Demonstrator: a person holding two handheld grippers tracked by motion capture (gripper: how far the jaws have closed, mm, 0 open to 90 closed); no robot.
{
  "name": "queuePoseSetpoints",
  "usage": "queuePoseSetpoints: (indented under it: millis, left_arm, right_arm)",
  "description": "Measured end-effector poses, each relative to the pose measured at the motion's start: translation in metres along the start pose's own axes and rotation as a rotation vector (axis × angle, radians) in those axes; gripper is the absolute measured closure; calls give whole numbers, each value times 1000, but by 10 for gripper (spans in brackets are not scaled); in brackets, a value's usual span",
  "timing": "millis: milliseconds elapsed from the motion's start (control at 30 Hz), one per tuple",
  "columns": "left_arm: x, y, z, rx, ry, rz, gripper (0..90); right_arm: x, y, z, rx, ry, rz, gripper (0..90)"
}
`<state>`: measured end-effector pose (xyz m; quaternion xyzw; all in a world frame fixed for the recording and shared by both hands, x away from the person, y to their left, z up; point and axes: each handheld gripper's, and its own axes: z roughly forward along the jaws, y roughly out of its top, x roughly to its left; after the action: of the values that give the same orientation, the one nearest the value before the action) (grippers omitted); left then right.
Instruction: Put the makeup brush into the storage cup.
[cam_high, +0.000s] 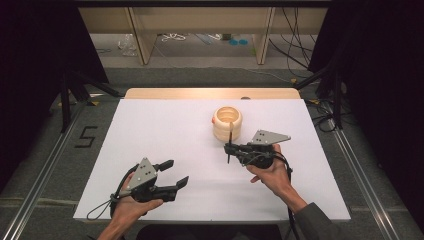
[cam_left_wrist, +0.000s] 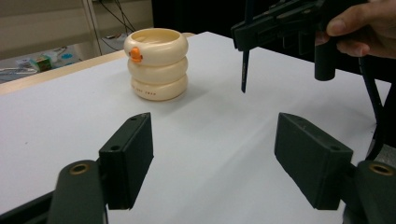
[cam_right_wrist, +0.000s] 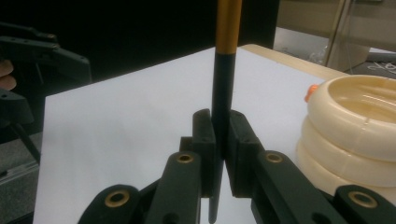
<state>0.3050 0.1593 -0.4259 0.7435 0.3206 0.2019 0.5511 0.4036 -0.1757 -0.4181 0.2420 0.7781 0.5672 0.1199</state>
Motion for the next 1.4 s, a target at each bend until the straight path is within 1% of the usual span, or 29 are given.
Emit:
queuePoseSetpoints:
  millis: [33,167,233,267,300,333,400,433,467,500,533,567,600,633,667,733,767,800,867,967,1000,1033,1067,1100,1133,1167,1200,1333,1400]
  left_arm:
    - [2,-1,-2,5,9,16,282]
    - [2,-5,-4,13,23,5,278]
    - [3,-6,-4,15,24,19,278]
    - [3,-7,-3,8,20,16,275]
    - [3,-6,-4,19,31,21,270]
    - [3,-7,-4,21,30,27,264]
    - [3,-8,-3,25,29,15,251]
    - [3,-8,-2,18,23,14,247]
    - [3,-8,-3,22,31,21,243]
    - [2,-8,-3,18,31,12,239]
    - [2,-8,-3,17,32,15,236]
    - [3,-7,-3,16,34,18,232]
    - [3,-7,-3,14,37,16,226]
    - [3,-7,-4,13,38,18,223]
    - [2,-7,-4,11,40,3,219]
    - [3,-7,-4,13,40,19,218]
    - [2,-8,-4,11,42,1,217]
    - [3,-8,-4,13,39,17,216]
    - [2,-8,-3,11,35,11,213]
    - [2,-9,-2,9,32,8,211]
    - [3,-8,-3,14,36,13,211]
    - [3,-9,-2,10,29,8,210]
    - [3,-9,-3,23,40,8,210]
    - [4,-9,-3,23,37,18,210]
    - [4,-9,-3,24,37,17,209]
    - [4,-9,-3,25,37,17,209]
    - [4,-9,-3,25,37,18,209]
    - [3,-9,-3,21,35,13,209]
    - [4,-9,-3,25,33,14,209]
  right_arm:
    - [-2,1,-1,13,5,6,840]
    - [-8,5,-2,13,-14,8,840]
    - [-10,7,-2,10,-25,8,840]
    - [-11,8,-2,14,-28,5,840]
    - [-13,9,-2,15,-37,5,840]
    - [-14,10,-2,14,-28,10,840]
    - [-18,13,-3,12,-51,-3,840]
    - [-20,15,-3,11,-50,0,840]
    - [-21,16,-3,8,-57,-7,840]
    - [-22,18,-4,10,-53,7,840]
    - [-24,20,-4,14,-60,6,840]
    - [-25,21,-2,1,-59,13,840]
    - [-27,23,-3,3,-74,10,840]
    - [-28,25,-2,4,-71,11,840]
    - [-30,26,-2,8,-65,16,840]
    - [-32,28,0,-1,-73,19,840]
    - [-33,30,1,1,-73,23,840]
    - [-34,31,1,1,-84,21,840]
    - [-37,33,3,1,-79,25,840]
    - [-41,37,4,-2,-93,28,840]
    - [-42,38,4,1,-94,31,840]
    - [-44,39,5,-6,-90,31,840]
    - [-44,40,5,-8,-99,30,840]
    - [-47,42,5,-20,-108,18,840]
    - [-47,44,4,-6,-106,27,840]
    - [-48,45,5,-20,-103,27,840]
    - [-49,46,5,-24,-110,13,840]
    - [-52,51,6,-22,-117,24,840]
    - [-53,52,7,-25,-110,34,840]
